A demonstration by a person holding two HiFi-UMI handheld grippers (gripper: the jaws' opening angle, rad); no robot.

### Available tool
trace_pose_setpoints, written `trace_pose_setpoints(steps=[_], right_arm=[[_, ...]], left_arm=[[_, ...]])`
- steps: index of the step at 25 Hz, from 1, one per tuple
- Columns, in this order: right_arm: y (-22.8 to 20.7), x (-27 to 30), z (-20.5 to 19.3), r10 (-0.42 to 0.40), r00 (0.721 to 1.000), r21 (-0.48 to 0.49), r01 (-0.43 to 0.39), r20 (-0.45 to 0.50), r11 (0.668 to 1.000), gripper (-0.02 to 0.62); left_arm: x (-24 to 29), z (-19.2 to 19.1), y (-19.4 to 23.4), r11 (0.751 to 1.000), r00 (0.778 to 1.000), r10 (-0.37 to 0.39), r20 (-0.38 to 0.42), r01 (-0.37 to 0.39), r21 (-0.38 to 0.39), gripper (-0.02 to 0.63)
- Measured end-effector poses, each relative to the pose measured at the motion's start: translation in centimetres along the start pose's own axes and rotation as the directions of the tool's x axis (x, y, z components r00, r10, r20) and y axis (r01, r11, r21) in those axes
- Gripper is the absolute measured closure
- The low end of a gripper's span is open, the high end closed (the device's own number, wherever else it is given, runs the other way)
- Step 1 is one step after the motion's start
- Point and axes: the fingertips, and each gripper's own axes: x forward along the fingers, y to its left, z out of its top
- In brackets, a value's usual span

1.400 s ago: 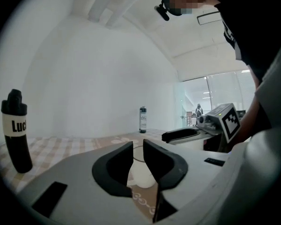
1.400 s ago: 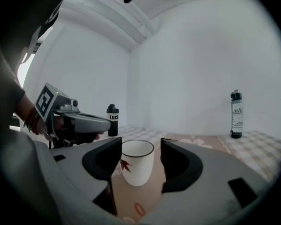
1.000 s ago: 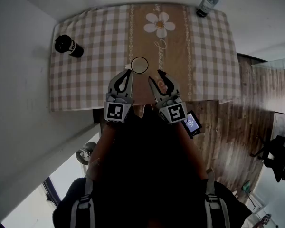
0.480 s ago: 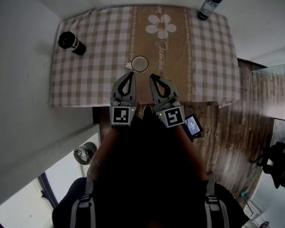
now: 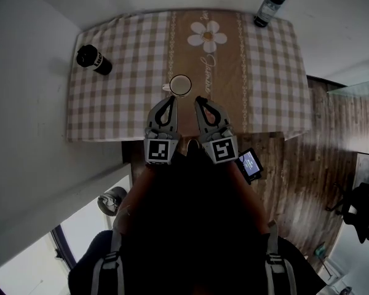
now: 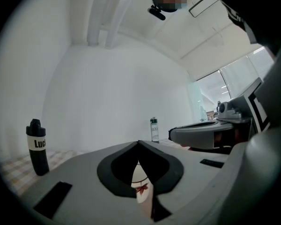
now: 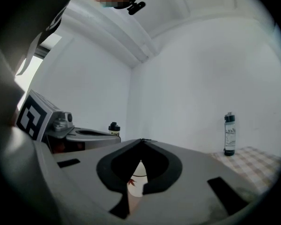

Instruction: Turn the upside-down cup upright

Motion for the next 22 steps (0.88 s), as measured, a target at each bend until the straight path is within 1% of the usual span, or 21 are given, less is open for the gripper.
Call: trace_pose_setpoints(steps=[9, 16, 22], right_arm=[[0.12, 0.12, -0.30, 0.021, 1.000, 0.008, -0.021, -0.017, 1.000, 0.598], [0.44, 0.00, -0.41, 0.030, 0.999, 0.008, -0.030, -0.015, 1.000, 0.598], [0.88, -0.41, -0.62, 0.045, 0.999, 0.038, -0.044, -0.019, 0.998, 0.598]], left_arm=[[0.25, -0.41, -0.28, 1.000, 1.000, -0.011, -0.015, 0.011, 0.006, 0.620], [-0.14, -0.73, -0.25, 1.000, 1.000, -0.004, -0.024, 0.004, 0.002, 0.620], [-0.48, -0.88, -0.37, 1.000, 0.999, 0.010, -0.037, -0.009, 0.007, 0.620]])
